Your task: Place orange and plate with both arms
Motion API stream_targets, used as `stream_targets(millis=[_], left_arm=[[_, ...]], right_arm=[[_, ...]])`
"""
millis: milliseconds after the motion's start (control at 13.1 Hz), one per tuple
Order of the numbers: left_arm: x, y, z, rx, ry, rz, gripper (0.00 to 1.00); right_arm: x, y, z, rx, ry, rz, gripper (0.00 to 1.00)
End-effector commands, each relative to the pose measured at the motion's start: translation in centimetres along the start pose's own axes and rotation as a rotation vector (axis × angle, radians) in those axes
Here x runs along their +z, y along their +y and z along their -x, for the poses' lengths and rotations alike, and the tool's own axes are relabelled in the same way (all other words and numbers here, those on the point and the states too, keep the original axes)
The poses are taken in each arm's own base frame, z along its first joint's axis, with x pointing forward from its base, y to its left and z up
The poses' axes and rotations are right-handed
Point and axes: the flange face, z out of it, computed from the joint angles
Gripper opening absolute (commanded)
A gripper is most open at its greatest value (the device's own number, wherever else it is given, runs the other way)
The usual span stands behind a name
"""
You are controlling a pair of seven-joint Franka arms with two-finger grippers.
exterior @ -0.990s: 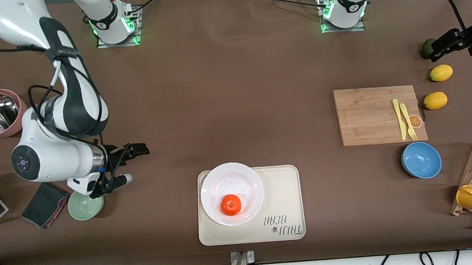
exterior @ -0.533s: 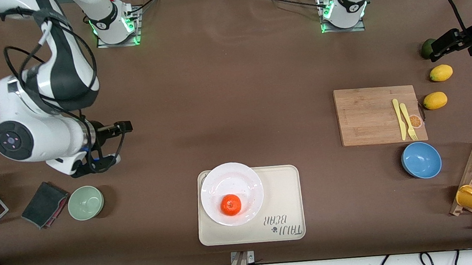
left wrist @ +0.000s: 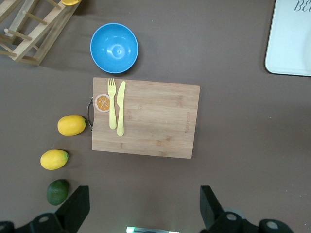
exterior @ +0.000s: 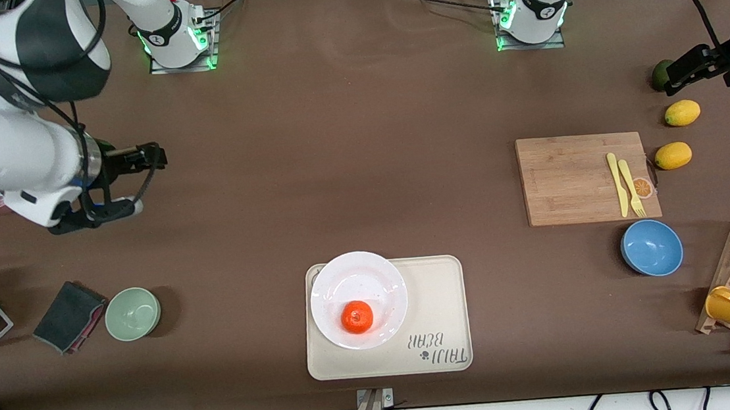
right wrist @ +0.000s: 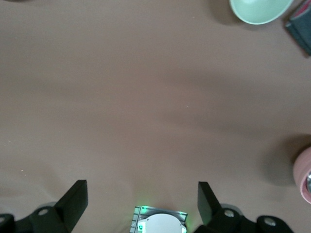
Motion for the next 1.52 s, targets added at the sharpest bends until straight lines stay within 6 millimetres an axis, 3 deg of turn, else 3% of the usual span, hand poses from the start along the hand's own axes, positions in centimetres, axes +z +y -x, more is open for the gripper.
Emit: stream_targets(millis=[0, 76, 305, 457, 762, 1447], left_arm=[[-0.6, 0.3, 0.0, 0.005, 0.004, 0.02, 1.0], [-0.6, 0.3, 0.0, 0.005, 0.004, 0.02, 1.0], [-0.6, 0.2, 0.0, 0.004, 0.004, 0.02, 1.0], [-0.6, 0.1, -0.1, 0.001, 0.004, 0.02, 1.0], [-0.5, 0.2, -0.1, 0.004, 0.003, 0.02, 1.0], [-0.5, 0.3, -0.1, 0.005, 0.003, 0.02, 1.0]], right_arm=[[0.3, 2.8, 5.3, 0.078, 0.031, 0.006, 1.0], [0.2, 4.1, 6.3, 0.129, 0.03, -0.002, 1.0], [-0.8, 6.9, 6.9, 0.194, 0.064, -0.024, 1.0], [-1.2, 10.0, 7.2, 0.233, 0.092, -0.034, 1.0], [-1.7, 12.7, 7.1, 0.269, 0.148, -0.045, 1.0], [-3.3, 12.7, 7.1, 0.287, 0.235, -0.049, 1.0]])
